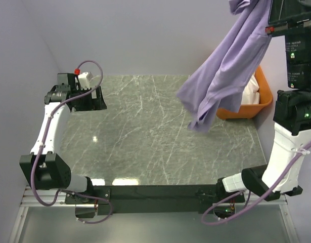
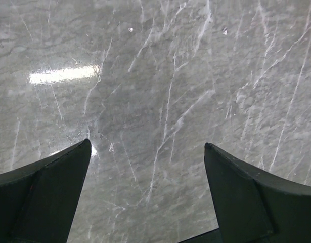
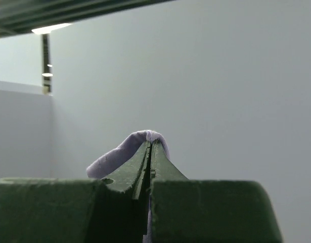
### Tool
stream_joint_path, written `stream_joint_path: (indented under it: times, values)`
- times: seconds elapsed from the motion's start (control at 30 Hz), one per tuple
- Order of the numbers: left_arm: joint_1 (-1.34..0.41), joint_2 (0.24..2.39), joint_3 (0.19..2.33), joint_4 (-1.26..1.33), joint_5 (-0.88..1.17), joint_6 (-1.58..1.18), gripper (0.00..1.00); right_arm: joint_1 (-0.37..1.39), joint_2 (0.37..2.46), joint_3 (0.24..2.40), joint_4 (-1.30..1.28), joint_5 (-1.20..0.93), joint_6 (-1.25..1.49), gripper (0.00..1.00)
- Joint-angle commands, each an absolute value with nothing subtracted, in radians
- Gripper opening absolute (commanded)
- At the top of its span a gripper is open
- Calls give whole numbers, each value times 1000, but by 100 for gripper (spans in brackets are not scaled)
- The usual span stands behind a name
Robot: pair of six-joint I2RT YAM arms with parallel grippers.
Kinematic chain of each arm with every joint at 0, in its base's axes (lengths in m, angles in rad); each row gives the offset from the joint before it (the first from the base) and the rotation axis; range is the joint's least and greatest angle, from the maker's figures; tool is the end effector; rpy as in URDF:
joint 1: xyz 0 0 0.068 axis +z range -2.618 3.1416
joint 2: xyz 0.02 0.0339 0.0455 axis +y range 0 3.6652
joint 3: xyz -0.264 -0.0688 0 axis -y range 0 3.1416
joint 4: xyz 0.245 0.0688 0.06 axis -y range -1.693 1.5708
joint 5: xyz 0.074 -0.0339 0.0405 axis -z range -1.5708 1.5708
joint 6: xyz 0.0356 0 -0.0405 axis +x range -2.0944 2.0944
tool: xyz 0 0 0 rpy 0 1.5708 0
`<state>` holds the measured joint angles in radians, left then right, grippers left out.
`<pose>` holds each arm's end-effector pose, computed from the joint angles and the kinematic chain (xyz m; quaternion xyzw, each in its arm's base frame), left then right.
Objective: Fold and stack the t-shirts
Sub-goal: Move the tshirt to the center of the board
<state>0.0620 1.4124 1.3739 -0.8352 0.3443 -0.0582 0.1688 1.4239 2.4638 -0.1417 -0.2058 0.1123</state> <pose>0.2947 0.0063 0.3423 0.0028 0.9278 -0.1604 0.3368 0.1185 0.0276 0.7015 -0.1062 0.3254 0.1651 0.9250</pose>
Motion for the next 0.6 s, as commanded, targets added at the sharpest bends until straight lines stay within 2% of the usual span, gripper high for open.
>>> stream_joint_path:
  times: [0.0,0.17,0.27,0.3,0.4,0.47,0.5,0.57]
  values:
    - [60,1356,1358,-822,368,-83,99,215,1422,2368,-38,-244,144,0]
    - [60,1318,1348,-830,377,-57,99,258,1437,2252,-115,-328,172,0]
    - [61,1267,1315,-807,414,-26,99,316,1373,2007,-118,-347,157,0]
    - [61,1253,1304,-799,423,-20,99,362,1356,1867,-117,-342,131,0]
    - [61,1197,1263,-769,455,-11,99,451,1341,1671,-149,-342,74,0]
    - [60,1166,1234,-744,498,38,99,494,1405,1635,-213,-377,69,0]
    - [61,1146,1224,-733,509,43,99,526,1478,1653,-272,-411,83,6]
    - [61,1132,1203,-700,534,51,99,532,1537,1669,-305,-455,116,46]
